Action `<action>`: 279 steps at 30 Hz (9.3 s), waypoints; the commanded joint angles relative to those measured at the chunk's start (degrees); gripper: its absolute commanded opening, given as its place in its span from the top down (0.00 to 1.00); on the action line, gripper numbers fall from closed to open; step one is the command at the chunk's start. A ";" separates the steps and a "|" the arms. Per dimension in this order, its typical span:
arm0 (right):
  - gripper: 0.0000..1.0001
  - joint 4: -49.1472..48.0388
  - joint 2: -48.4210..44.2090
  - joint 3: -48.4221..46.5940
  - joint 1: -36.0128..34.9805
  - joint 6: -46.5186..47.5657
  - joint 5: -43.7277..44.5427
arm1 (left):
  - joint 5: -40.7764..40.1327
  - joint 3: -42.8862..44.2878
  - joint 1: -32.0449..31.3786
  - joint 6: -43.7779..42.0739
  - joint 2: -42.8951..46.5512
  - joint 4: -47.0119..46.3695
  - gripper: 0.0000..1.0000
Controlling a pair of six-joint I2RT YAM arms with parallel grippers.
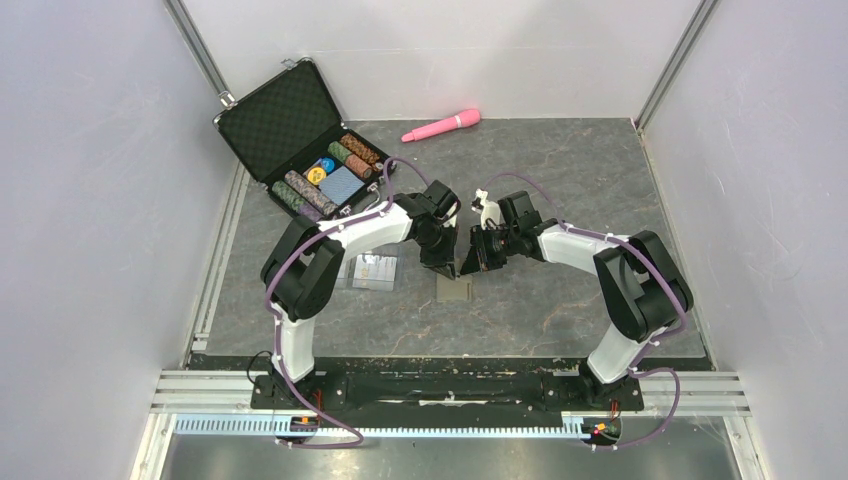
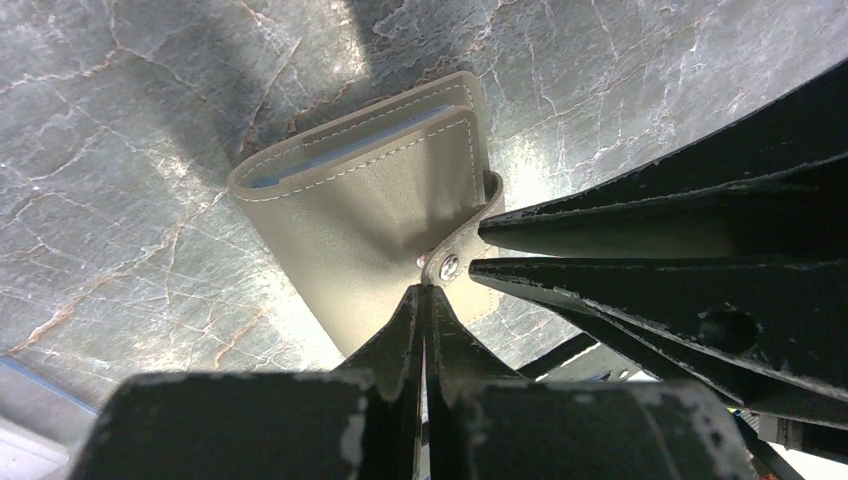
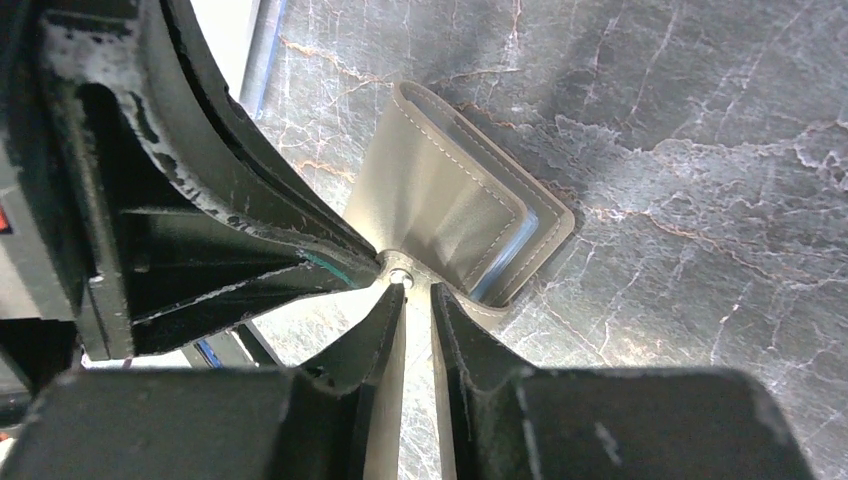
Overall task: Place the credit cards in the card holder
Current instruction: Close the card holder at the center of the board.
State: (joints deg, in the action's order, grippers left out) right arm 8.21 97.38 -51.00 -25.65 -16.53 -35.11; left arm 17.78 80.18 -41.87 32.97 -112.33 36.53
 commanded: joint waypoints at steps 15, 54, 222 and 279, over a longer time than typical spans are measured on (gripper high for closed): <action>0.80 -1.75 1.67 -3.02 -0.98 -0.53 -1.76 | -3.39 -1.67 -0.13 -2.65 -1.11 1.35 0.98; 0.89 4.75 9.21 -6.69 -0.89 1.44 5.30 | 7.04 -3.05 3.28 1.03 3.80 -7.25 0.88; 1.00 -0.13 2.00 -2.70 -2.29 0.33 0.46 | -1.79 -8.71 0.56 -5.80 -1.37 -4.89 0.98; 1.00 2.32 1.93 -6.14 -4.23 0.82 2.14 | -1.99 -5.90 0.47 -2.18 7.85 -4.87 0.98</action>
State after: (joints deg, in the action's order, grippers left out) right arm 13.37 101.23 -57.49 -29.78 -15.11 -31.33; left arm 17.91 73.67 -40.99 30.61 -106.72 30.39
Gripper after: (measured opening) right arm 0.004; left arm 0.027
